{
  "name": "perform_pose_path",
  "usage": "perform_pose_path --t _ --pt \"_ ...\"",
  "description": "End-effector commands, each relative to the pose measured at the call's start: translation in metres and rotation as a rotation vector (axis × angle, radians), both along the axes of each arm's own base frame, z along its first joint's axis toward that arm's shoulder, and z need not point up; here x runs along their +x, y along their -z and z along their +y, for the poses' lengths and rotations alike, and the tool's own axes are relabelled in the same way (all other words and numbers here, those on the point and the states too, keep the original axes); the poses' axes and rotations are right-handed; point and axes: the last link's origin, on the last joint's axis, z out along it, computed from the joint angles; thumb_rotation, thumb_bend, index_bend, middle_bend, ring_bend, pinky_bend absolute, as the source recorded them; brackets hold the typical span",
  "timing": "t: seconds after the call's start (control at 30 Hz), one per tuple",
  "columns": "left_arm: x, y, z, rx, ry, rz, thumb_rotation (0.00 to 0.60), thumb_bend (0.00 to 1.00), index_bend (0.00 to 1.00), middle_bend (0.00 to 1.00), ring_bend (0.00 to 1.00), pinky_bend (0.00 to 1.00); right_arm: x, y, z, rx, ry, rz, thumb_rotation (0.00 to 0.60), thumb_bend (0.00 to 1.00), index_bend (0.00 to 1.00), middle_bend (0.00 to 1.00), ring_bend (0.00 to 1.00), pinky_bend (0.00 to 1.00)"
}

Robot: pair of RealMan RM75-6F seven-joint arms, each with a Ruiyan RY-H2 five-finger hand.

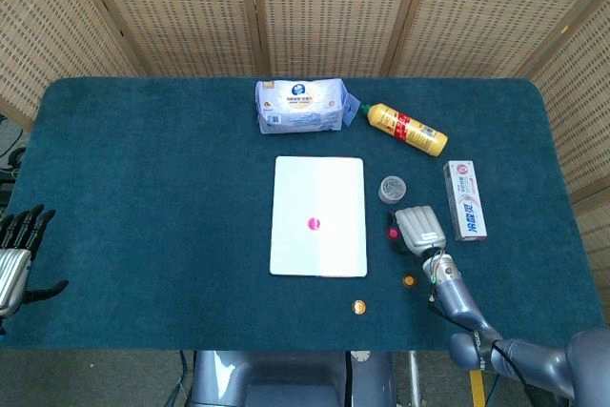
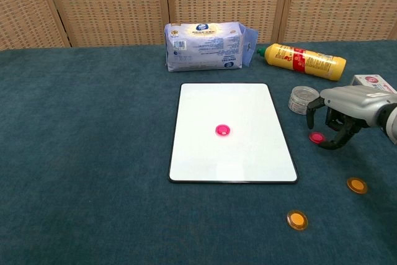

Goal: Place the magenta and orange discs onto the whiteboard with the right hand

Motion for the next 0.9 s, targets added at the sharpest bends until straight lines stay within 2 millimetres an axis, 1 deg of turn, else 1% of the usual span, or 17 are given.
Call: perform_pose_path --t 0.03,0.43,0.63,0.7,0.8,0.9 --pt "0.000 0.000 0.000 -0.001 -0.001 0.001 0.600 0.00 0.00 0.00 0.00 0.00 -0.001 0.001 0.000 0.002 0.001 0.000 0.600 0.33 0.42 0.90 0.92 1.00" --pt "0.000 0.001 0.000 -0.001 -0.001 0.002 0.600 0.00 0.00 0.00 0.00 0.00 -0.001 0.004 -0.004 0.006 0.016 0.000 0.600 0.33 0.42 0.90 0.92 1.00" --pt "0.000 0.001 0.001 -0.001 -0.003 0.003 0.600 0.00 0.00 0.00 0.00 0.00 -0.004 0.006 -0.006 0.009 0.028 0.013 0.600 0.34 0.51 0.91 0.92 1.00" --pt "0.000 0.001 0.001 -0.002 -0.003 0.003 0.600 0.00 0.00 0.00 0.00 0.00 -0.005 0.006 -0.006 0.008 0.031 0.009 0.600 0.34 0.52 0.91 0.92 1.00" --pt "0.000 0.001 0.001 0.000 -0.002 0.002 0.600 0.00 0.00 0.00 0.00 0.00 -0.002 0.004 -0.007 0.004 0.028 -0.006 0.600 0.34 0.53 0.91 0.92 1.00" --pt "0.000 0.000 0.001 0.000 -0.003 0.001 0.600 0.00 0.00 0.00 0.00 0.00 0.011 -0.001 -0.008 0.001 0.025 -0.072 0.600 0.34 0.53 0.91 0.92 1.00"
